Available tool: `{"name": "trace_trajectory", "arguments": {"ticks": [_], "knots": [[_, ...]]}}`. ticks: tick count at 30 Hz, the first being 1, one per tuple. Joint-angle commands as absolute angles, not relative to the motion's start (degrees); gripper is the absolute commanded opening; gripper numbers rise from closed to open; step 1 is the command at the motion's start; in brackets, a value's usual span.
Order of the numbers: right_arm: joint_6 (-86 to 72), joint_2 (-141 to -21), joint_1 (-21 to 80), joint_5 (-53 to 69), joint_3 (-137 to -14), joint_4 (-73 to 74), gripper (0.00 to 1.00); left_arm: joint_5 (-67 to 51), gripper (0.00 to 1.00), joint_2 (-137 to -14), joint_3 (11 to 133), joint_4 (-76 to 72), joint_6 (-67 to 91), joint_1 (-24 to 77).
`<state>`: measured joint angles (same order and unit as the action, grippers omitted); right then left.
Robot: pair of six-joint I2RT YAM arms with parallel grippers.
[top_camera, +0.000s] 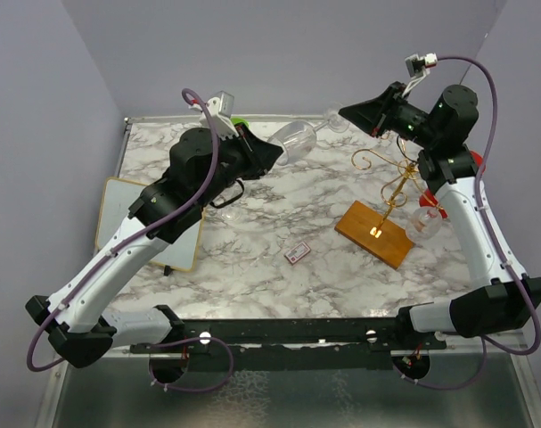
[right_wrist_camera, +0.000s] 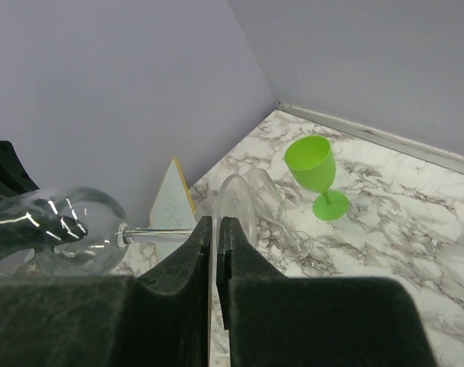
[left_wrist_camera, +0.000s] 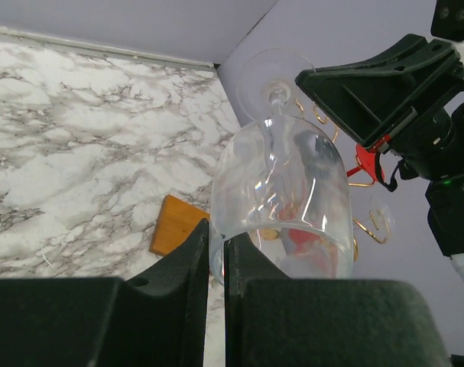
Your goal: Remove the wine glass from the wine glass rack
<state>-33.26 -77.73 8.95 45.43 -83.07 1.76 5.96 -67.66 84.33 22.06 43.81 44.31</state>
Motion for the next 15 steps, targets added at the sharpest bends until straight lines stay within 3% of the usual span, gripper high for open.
{"name": "trace_trajectory", "arguments": {"ticks": [1, 8, 15], "knots": [[-30.2, -75.6, 9.3, 40.1, -83.6, 4.8, 0.06, 8.0, 0.00, -68.9, 87.7, 22.6, 42.2, 44.4], [-23.9, -76.7, 9.2, 29.9, -89.1, 14.6, 0.46, 11.4, 0.00, -70.6, 91.5, 25.5, 41.5, 44.4], [-13.6, -75.6, 9.2, 11.5, -101.0, 25.5, 0.59, 17.0, 0.00, -77.8, 101.9, 36.7, 34.1, 44.3]]}}
